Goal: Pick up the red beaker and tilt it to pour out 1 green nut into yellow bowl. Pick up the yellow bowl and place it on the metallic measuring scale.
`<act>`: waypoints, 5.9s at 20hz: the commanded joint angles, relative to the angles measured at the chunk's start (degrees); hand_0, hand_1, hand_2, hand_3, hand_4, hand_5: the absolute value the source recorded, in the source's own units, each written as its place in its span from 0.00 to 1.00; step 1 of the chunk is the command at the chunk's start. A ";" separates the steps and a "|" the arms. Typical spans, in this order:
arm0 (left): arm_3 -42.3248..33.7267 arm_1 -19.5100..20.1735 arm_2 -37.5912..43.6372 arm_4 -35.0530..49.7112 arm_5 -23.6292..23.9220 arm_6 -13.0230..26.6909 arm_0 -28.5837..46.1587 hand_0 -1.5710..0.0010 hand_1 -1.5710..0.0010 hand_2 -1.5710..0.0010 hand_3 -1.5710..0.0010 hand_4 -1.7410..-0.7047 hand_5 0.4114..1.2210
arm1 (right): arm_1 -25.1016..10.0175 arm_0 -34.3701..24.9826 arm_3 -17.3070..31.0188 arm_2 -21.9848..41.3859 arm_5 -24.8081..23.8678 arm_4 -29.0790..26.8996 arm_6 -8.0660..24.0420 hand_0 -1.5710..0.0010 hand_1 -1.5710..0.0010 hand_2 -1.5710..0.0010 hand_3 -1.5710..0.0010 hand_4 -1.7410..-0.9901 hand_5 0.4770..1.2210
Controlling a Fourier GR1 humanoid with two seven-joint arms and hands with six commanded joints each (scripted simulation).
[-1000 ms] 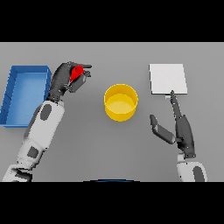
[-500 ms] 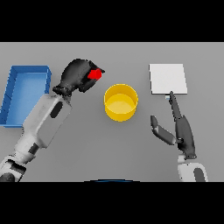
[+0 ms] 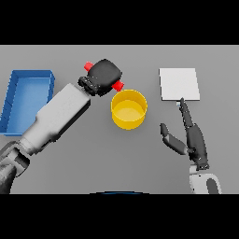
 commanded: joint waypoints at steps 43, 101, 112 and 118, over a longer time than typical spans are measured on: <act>28.24 2.64 1.17 -10.82 -1.80 -4.20 -33.52 0.00 0.00 0.00 0.11 0.01 1.00 | 1.25 -1.69 1.31 1.13 -2.22 2.69 -1.54 1.00 1.00 1.00 1.00 0.99 0.27; -19.39 10.65 37.43 31.69 18.13 28.51 32.83 0.97 0.97 0.97 0.97 0.95 0.31 | -6.20 -6.40 2.57 3.99 4.14 7.16 1.48 1.00 1.00 1.00 1.00 0.96 0.26; -20.19 11.27 37.15 32.05 17.20 27.59 33.37 1.00 1.00 1.00 1.00 0.97 0.35 | -21.14 -29.21 12.50 17.92 18.45 26.11 -0.07 1.00 1.00 1.00 1.00 0.69 0.28; -20.36 12.18 37.44 32.12 16.74 27.56 33.51 1.00 1.00 1.00 1.00 0.96 0.36 | -22.12 -37.20 19.58 25.91 22.74 33.23 -3.87 1.00 1.00 1.00 1.00 0.70 0.32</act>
